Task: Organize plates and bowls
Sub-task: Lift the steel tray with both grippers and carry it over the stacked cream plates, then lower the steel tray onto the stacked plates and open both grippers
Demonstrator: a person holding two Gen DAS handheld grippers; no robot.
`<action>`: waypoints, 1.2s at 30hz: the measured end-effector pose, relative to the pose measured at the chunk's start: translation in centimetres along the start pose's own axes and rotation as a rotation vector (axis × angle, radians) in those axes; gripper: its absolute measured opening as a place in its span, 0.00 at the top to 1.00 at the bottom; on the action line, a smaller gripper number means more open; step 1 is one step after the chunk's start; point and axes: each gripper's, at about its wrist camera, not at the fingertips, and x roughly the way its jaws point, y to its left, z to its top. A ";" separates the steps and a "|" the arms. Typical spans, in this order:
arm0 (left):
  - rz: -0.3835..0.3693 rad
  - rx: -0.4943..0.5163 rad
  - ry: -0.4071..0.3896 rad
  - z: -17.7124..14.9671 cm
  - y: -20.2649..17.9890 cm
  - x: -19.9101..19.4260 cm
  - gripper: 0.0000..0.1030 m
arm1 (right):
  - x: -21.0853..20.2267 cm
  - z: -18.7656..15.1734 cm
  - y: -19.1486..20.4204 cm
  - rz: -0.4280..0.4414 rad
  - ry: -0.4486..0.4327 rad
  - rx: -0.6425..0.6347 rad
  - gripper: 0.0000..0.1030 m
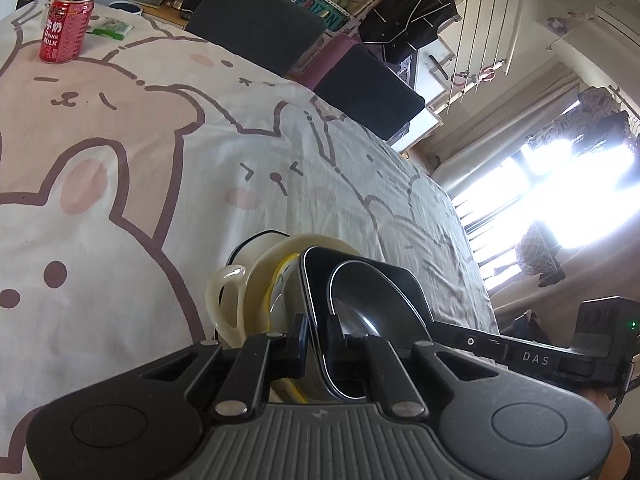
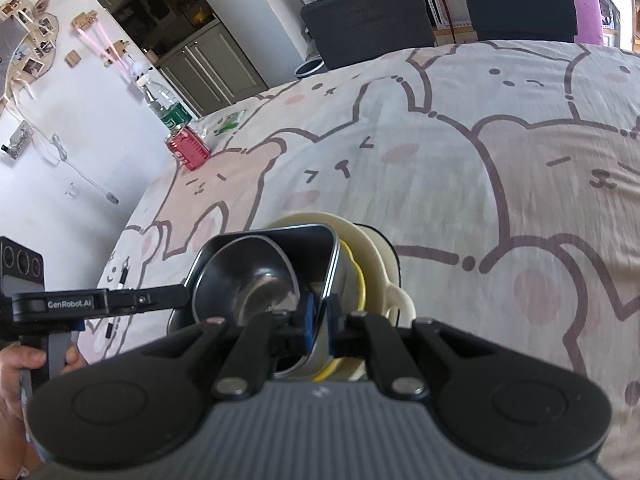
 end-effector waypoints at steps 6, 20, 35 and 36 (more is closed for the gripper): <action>0.001 0.005 -0.001 0.1 0.0 0.2 0.91 | 0.4 0.1 0.0 -0.011 0.013 -0.001 0.92; -0.004 0.008 0.006 0.3 0.1 0.5 0.91 | 1.0 0.3 0.0 -0.033 0.032 0.005 0.92; 0.018 0.087 -0.019 -0.1 -0.4 0.6 0.91 | 0.6 -0.1 0.4 -0.046 -0.022 -0.087 0.92; 0.020 0.095 -0.018 -0.2 -0.4 0.7 0.91 | 0.7 -0.2 0.5 -0.050 -0.019 -0.095 0.92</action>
